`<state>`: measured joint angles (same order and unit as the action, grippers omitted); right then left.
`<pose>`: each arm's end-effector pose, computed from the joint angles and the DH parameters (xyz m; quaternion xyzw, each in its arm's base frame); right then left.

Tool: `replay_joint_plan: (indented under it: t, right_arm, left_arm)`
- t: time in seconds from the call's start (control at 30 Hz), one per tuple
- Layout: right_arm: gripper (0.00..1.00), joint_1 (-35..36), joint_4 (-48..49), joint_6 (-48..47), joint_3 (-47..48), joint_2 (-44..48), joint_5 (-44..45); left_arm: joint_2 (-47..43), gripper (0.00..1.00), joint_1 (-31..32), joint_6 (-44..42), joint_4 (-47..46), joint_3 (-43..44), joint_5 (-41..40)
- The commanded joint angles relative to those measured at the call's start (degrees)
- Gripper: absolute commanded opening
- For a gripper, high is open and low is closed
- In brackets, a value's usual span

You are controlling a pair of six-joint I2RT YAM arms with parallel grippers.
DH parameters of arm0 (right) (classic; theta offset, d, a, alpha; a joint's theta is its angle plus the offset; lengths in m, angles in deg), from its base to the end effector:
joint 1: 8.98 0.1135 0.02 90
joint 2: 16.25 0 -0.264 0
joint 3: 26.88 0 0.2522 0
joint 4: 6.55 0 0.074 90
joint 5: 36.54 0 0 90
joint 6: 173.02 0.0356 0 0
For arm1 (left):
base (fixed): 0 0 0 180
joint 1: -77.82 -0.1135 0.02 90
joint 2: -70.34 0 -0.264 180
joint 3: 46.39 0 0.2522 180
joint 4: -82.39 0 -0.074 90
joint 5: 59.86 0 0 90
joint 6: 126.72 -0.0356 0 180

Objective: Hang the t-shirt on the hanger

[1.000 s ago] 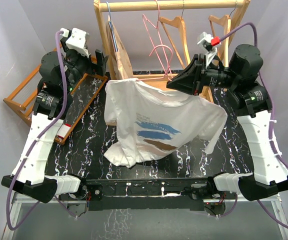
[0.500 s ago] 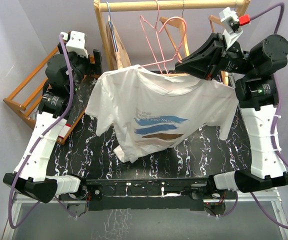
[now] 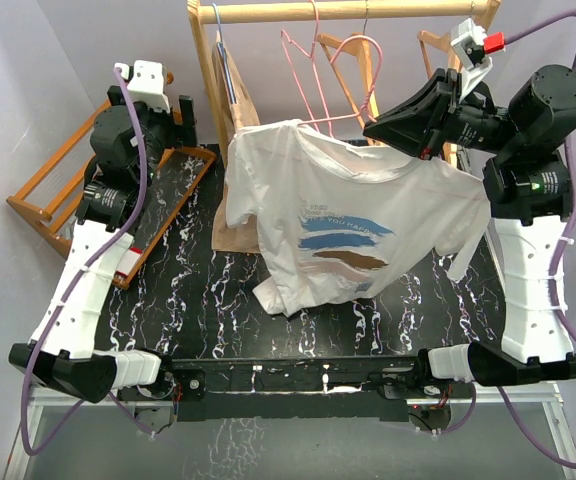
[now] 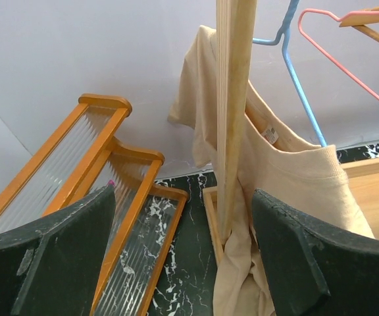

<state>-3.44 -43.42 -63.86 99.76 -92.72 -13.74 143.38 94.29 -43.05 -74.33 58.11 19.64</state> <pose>0.2011 0.0525 0.5840 -0.3696 0.5646 0.4751 0.5647 0.2569 -0.0692 0.5132 0.0611 0.6529 -0.0068 0.7549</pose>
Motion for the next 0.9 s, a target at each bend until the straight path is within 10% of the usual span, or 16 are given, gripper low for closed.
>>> replay_joint_plan:
  t: [0.0,0.3,0.57,0.87]
  right_arm:
    - [0.08,-0.52,-3.31,-2.09,3.10,3.46,0.74]
    - [0.08,-0.70,-11.13,-1.67,2.65,5.20,-4.00]
    - [0.08,-0.55,-33.94,-18.89,1.53,7.43,14.13]
    - [0.08,-0.37,-38.89,-22.57,0.46,8.93,24.68]
  left_arm:
    - [0.53,0.81,-0.59,0.56,-0.28,2.15,0.14]
    - [2.71,0.81,-0.72,0.74,-0.41,2.95,2.45]
    - [3.44,0.81,-0.73,0.88,-0.63,3.00,4.58]
    - [4.21,0.81,-0.74,0.92,-1.23,3.08,5.64]
